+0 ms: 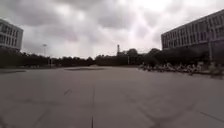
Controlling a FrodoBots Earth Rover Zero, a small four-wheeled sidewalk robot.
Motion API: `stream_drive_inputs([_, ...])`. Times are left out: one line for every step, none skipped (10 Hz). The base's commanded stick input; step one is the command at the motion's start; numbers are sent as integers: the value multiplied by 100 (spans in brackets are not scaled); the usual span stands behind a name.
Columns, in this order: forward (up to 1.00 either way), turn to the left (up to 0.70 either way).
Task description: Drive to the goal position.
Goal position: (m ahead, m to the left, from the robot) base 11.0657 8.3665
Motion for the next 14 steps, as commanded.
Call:
stream_drive_inputs([70,35])
stream_drive_inputs([70,35])
stream_drive_inputs([70,33])
stream_drive_inputs([70,15])
stream_drive_inputs([70,0])
stream_drive_inputs([70,0])
stream_drive_inputs([70,0])
stream_drive_inputs([70,0])
stream_drive_inputs([70,0])
stream_drive_inputs([70,0])
stream_drive_inputs([70,0])
stream_drive_inputs([70,0])
stream_drive_inputs([70,0])
stream_drive_inputs([70,0])
